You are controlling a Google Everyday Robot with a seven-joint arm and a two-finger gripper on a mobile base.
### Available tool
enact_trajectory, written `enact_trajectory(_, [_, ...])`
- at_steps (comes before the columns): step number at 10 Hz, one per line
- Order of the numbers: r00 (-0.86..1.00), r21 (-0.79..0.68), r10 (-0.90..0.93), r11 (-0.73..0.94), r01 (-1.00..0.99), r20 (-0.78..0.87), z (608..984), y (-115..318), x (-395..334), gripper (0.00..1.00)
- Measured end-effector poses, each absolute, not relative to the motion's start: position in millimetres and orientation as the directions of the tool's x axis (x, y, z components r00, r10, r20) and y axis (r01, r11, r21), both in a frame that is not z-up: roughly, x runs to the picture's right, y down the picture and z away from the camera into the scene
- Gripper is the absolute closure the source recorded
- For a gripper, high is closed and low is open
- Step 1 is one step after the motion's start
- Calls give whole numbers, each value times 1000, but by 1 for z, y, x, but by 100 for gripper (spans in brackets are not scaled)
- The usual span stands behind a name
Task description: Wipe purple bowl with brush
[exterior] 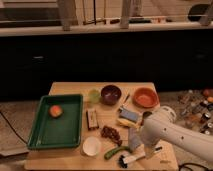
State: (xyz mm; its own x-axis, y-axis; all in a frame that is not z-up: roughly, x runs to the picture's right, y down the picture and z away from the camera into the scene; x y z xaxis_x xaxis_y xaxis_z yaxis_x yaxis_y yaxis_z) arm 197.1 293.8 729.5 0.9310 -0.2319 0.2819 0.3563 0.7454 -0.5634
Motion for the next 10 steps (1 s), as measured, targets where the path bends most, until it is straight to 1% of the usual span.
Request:
enact_trajectory(6, [887, -532, -300, 716, 452, 350, 738, 323, 212, 20])
enact_trajectory(10, [881, -484, -294, 749, 453, 370, 743, 334, 221, 20])
